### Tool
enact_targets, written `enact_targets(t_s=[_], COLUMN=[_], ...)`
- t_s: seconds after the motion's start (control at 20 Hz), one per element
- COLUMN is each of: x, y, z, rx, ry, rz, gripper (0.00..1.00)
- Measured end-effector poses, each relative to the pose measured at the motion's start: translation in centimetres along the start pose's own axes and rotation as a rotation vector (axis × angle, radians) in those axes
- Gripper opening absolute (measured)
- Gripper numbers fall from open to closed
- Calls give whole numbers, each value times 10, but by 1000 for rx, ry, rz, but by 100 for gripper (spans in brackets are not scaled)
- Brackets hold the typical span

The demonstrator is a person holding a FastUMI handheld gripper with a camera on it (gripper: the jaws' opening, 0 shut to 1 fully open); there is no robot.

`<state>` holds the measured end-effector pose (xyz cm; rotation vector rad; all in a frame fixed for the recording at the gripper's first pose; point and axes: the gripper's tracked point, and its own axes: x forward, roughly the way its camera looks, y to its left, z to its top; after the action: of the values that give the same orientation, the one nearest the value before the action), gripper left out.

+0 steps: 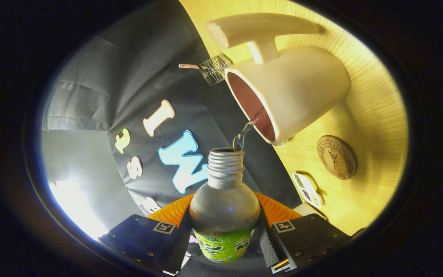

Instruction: Take the bottle from table, then pour the juice into the cup, finally place the bottle on the coaster

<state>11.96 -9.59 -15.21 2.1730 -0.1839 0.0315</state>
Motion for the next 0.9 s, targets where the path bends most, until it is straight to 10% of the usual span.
enact_targets(t_s=[0.9], x=[8], y=[15], z=[17], rx=[78], ry=[-52], rz=[-1], gripper=[77])
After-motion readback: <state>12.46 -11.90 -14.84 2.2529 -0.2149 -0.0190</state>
